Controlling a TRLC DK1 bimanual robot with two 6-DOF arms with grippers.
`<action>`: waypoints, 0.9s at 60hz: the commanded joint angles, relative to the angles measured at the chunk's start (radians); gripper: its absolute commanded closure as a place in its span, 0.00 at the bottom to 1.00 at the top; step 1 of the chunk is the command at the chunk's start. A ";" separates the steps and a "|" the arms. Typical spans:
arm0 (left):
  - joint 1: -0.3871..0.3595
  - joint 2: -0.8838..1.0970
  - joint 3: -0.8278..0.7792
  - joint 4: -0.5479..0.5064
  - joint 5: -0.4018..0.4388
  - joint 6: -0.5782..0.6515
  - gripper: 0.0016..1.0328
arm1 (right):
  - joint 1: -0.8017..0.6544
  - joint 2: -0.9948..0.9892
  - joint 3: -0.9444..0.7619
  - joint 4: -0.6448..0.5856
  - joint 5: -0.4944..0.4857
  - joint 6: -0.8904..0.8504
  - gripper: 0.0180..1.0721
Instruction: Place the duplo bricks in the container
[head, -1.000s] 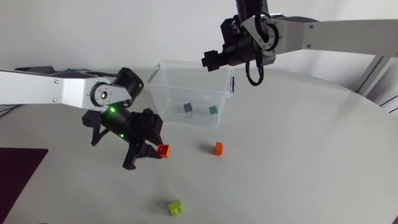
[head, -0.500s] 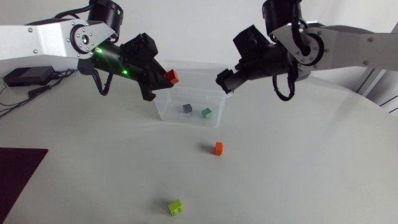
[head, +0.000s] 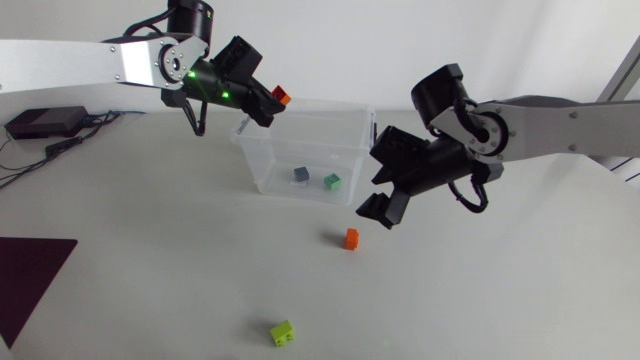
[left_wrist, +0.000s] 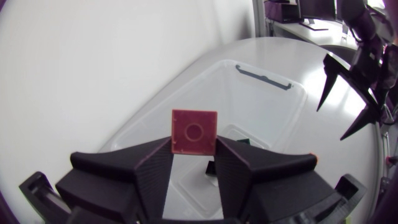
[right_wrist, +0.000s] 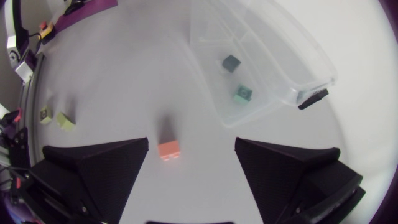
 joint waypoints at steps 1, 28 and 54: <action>-0.005 0.050 0.053 0.015 -0.016 -0.046 0.73 | -0.008 -0.003 -0.031 -0.034 -0.006 -0.069 0.05; 0.006 -0.061 -0.072 0.045 -0.130 -0.066 0.05 | 0.021 0.189 0.003 -0.042 -0.006 -0.162 0.05; 0.007 -0.521 -0.602 -0.289 -0.011 0.535 0.05 | 0.046 0.356 0.110 -0.036 0.004 -0.201 0.05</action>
